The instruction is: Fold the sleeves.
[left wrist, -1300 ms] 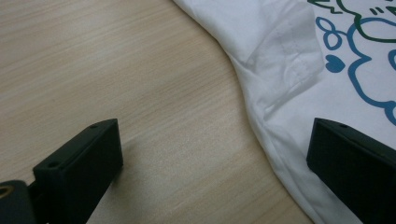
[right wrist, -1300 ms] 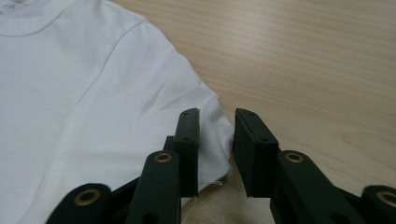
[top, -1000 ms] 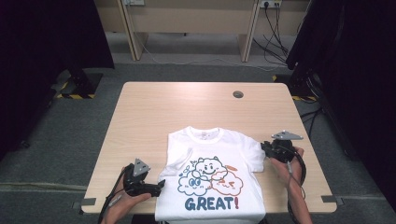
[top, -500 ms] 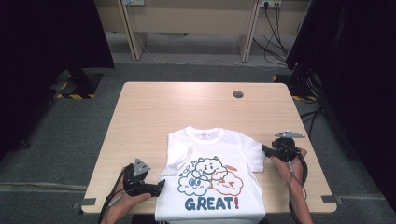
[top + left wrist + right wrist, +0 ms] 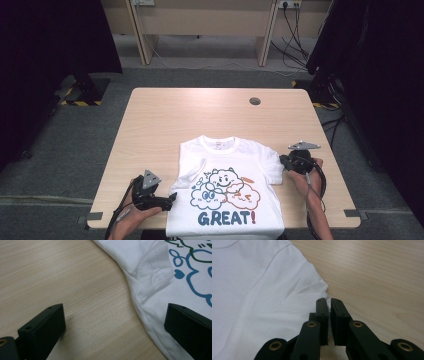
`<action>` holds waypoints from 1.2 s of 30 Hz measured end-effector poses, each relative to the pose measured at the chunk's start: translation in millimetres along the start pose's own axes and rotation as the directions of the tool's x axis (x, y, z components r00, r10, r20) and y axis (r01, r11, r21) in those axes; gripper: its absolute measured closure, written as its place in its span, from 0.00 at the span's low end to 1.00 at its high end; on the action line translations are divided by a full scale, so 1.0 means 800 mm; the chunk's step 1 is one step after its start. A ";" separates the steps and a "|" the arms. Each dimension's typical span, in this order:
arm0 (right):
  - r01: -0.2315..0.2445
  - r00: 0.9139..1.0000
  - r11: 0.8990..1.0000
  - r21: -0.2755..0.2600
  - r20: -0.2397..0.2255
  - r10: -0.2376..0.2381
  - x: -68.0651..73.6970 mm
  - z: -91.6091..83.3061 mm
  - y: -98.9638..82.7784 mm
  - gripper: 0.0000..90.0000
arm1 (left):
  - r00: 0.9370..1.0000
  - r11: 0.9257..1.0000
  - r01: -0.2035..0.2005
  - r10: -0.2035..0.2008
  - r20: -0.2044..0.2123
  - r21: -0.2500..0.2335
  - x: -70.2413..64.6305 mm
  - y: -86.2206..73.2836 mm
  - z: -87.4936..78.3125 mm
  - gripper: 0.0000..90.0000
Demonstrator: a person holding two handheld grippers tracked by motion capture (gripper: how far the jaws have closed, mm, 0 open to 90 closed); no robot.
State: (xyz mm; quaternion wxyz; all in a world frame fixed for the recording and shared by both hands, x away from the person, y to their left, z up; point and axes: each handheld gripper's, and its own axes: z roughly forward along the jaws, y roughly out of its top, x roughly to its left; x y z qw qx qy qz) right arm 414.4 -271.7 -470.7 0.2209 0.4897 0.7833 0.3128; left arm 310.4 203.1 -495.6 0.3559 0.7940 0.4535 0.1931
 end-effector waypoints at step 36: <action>0.144 0.981 0.976 -0.162 -0.106 -0.162 0.100 -0.020 0.056 0.92 | 1.000 1.000 0.000 0.000 0.000 0.000 0.000 0.000 0.000 0.03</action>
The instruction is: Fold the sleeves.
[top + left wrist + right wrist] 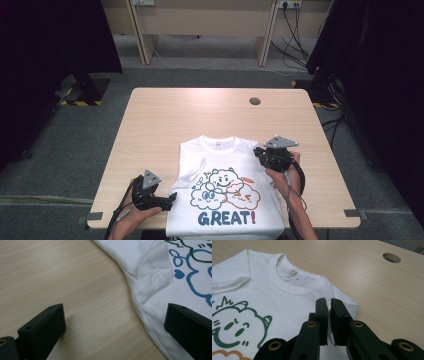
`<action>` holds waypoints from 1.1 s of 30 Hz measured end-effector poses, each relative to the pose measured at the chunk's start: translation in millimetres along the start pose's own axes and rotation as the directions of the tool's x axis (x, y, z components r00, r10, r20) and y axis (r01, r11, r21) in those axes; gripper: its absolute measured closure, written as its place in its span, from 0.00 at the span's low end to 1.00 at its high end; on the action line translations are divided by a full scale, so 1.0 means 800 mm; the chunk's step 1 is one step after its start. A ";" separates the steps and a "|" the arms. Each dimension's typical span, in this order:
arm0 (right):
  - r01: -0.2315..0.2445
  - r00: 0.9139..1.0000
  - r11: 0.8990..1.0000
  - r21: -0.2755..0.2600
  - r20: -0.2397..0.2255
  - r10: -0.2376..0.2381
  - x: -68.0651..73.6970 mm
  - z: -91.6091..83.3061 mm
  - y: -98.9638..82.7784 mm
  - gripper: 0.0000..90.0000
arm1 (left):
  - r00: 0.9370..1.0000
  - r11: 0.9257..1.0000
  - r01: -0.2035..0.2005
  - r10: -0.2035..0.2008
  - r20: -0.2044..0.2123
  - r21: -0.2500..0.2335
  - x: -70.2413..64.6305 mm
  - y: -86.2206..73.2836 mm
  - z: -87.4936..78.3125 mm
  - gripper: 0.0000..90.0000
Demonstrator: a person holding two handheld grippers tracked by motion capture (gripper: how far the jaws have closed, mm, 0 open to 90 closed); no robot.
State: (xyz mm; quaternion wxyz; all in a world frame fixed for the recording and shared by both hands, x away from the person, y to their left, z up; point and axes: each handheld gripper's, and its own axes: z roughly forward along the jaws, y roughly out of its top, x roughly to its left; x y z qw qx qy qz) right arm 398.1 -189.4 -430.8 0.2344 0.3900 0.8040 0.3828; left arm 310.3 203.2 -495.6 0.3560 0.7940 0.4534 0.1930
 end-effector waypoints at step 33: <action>-0.073 0.997 0.995 0.065 -0.015 0.074 -0.005 -0.071 -0.091 0.46 | 1.000 1.000 0.000 0.000 -0.002 0.000 0.000 0.000 0.000 0.03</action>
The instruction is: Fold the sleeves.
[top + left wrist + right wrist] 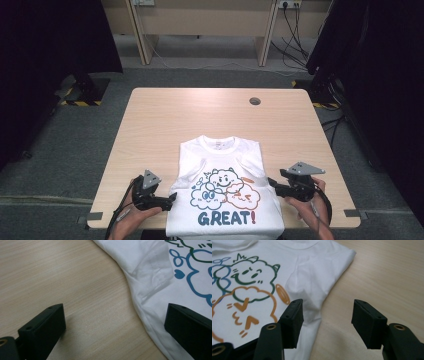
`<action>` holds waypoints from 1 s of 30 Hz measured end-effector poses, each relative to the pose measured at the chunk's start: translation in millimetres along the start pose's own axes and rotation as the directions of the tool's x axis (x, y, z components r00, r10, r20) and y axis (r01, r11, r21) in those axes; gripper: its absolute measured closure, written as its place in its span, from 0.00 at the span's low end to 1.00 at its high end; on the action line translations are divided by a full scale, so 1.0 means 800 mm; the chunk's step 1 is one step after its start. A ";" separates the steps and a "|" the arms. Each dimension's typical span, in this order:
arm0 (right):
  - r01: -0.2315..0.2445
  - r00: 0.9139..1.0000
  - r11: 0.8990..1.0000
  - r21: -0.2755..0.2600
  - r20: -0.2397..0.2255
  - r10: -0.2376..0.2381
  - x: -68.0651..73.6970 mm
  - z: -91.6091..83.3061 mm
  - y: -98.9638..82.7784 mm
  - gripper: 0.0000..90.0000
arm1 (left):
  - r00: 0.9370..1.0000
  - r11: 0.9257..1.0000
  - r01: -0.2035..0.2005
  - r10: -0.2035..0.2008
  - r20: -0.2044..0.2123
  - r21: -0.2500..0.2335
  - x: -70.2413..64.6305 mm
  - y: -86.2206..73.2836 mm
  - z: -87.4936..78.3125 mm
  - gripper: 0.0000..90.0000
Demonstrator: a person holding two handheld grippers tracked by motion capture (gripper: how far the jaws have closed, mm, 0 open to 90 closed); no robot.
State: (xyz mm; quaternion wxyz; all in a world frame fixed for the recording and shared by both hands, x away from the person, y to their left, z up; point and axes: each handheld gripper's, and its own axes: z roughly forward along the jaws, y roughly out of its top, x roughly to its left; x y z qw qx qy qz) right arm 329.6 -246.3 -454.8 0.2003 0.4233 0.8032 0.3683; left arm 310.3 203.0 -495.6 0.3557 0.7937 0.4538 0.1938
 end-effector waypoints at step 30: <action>-0.016 0.988 0.999 0.028 0.152 0.011 -0.019 0.019 0.009 0.34 | 1.000 1.000 0.000 0.000 0.000 0.000 0.000 0.000 0.000 0.03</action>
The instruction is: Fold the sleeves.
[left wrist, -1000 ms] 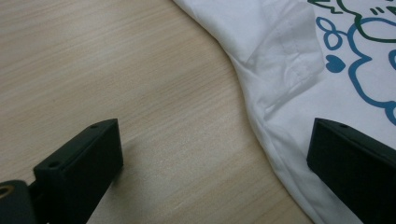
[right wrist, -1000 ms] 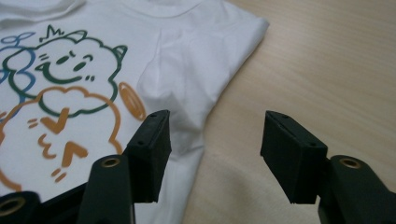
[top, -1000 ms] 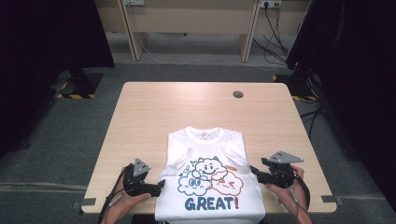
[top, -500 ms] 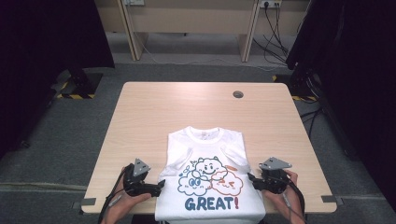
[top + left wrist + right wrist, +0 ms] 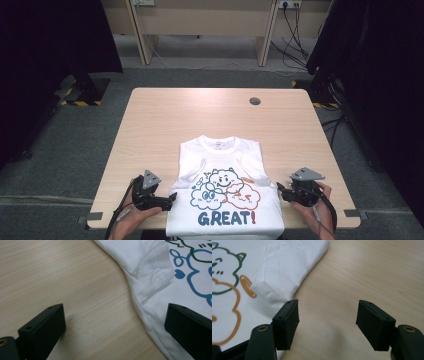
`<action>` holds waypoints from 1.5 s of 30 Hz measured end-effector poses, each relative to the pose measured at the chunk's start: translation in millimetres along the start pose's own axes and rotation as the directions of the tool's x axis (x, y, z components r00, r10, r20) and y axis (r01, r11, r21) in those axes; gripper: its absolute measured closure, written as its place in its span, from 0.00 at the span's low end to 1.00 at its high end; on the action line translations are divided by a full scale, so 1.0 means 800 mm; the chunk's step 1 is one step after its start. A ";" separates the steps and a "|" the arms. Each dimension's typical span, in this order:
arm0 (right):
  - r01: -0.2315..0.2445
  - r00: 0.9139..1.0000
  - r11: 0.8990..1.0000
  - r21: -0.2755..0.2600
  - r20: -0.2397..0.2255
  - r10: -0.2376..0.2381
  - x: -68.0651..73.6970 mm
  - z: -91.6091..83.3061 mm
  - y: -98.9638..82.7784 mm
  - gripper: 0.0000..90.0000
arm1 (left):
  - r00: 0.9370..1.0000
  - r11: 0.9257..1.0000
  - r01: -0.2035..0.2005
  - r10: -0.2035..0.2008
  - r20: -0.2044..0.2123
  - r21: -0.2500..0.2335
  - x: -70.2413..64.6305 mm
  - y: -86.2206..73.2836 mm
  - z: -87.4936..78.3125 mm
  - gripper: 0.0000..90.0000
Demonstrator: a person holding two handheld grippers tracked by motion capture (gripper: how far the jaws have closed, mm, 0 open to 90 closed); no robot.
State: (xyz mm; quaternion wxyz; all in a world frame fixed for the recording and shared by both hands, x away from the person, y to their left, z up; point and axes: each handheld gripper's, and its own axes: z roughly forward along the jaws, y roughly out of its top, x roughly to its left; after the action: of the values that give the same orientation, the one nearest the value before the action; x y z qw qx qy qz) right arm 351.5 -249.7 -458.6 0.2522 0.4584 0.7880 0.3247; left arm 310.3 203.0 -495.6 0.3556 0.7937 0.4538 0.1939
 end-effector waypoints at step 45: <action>0.097 0.995 0.992 0.081 -0.046 -0.094 0.021 -0.005 -0.021 0.23 | 1.000 1.000 -0.001 0.001 0.006 0.001 0.004 -0.004 -0.005 0.02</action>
State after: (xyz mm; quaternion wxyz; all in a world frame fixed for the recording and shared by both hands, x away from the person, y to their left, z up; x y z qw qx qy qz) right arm 331.9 -242.5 -470.5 0.2314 0.4232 0.8270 0.2889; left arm 307.3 208.2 -495.5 0.3563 0.7948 0.4524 0.1915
